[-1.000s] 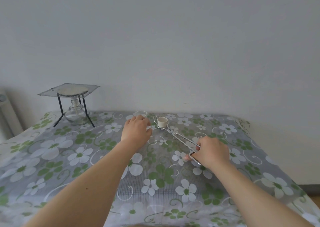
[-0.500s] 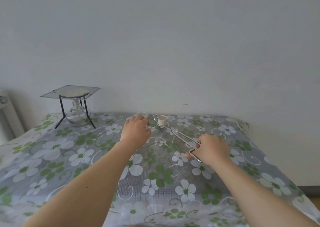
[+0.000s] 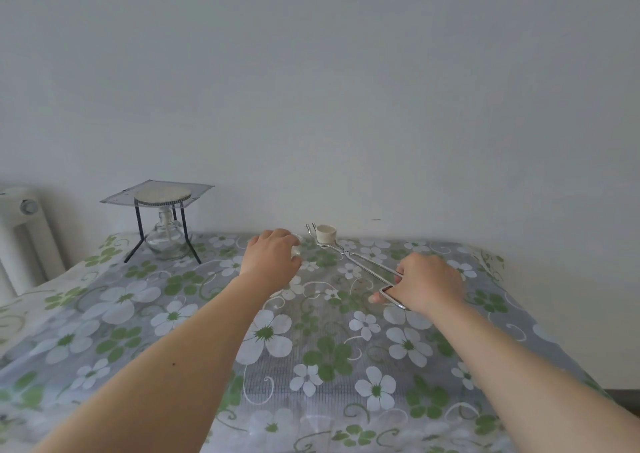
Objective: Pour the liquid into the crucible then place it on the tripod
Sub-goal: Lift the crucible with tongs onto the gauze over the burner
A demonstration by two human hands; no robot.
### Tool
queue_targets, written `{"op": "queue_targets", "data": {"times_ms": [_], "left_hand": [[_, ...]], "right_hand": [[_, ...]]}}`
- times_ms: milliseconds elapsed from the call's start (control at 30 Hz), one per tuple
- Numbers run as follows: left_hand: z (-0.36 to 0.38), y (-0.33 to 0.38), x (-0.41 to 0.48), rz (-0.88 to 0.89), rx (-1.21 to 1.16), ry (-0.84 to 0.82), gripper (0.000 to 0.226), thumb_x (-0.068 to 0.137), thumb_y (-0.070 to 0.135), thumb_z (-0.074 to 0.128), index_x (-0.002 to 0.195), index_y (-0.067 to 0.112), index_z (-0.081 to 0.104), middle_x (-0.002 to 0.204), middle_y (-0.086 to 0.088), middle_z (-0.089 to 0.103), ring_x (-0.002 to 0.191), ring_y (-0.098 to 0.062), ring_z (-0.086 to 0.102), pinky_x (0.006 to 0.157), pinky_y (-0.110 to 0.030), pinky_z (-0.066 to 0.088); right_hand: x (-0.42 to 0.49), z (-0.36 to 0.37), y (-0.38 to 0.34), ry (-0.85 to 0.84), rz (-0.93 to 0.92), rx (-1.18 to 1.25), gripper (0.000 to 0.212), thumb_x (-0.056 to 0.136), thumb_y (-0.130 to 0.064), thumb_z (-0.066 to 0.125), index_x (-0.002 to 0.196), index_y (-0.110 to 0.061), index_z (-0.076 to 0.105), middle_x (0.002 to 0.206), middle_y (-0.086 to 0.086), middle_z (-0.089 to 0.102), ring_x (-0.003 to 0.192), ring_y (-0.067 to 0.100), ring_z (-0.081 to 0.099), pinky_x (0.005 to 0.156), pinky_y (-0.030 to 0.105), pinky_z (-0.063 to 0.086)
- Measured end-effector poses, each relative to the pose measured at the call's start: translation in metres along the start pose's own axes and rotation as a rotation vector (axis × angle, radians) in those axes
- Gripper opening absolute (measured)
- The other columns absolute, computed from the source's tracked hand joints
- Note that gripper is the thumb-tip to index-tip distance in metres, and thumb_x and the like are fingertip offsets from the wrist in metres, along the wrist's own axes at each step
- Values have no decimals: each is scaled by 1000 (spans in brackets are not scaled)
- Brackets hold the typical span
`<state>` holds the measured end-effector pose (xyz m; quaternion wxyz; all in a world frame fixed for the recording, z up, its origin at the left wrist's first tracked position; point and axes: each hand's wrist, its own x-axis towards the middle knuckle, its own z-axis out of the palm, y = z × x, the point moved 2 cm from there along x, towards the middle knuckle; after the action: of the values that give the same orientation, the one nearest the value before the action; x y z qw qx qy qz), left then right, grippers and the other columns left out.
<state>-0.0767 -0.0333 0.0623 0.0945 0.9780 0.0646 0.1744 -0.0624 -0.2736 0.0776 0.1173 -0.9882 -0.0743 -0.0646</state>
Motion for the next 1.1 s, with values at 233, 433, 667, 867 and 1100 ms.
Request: {"op": "queue_targets", "data": {"times_ms": [233, 433, 667, 867, 1100], "left_hand": [[-14, -11, 2, -3, 57, -7, 42, 92, 32, 46, 133, 23, 48, 148, 2, 41, 138, -21, 33, 112, -39, 27], [-30, -27, 4, -33, 69, 24, 42, 93, 32, 46, 133, 23, 49, 149, 2, 41, 138, -21, 33, 112, -39, 26], [-51, -55, 2, -75, 80, 43, 43, 93, 30, 46, 135, 23, 48, 150, 1, 39, 138, -22, 32, 112, -40, 25], [-70, -79, 0, -112, 85, 78, 43, 93, 32, 47, 135, 23, 48, 150, 1, 40, 139, -22, 32, 114, -41, 23], [-90, -102, 3, -142, 92, 126, 42, 92, 33, 48, 133, 23, 49, 148, 2, 42, 137, -22, 34, 112, -41, 26]], "right_hand": [[6, -15, -17, -1, -35, -9, 67, 43, -80, 73, 66, -19, 58, 63, -4, 62, 60, 17, 56, 52, 23, 37], [10, -26, -39, 36, -68, 25, 69, 42, -78, 76, 72, -17, 65, 62, -3, 63, 56, 17, 53, 49, 22, 35], [13, -41, -67, 20, -82, 48, 76, 45, -74, 79, 90, -12, 73, 69, -2, 65, 61, 18, 54, 57, 24, 40], [18, -54, -91, 7, -75, 46, 72, 45, -74, 79, 84, -13, 71, 68, -2, 63, 59, 16, 54, 52, 22, 36], [25, -69, -121, 21, -96, 68, 76, 44, -75, 79, 90, -15, 74, 76, 0, 69, 65, 18, 58, 55, 23, 39]]}}
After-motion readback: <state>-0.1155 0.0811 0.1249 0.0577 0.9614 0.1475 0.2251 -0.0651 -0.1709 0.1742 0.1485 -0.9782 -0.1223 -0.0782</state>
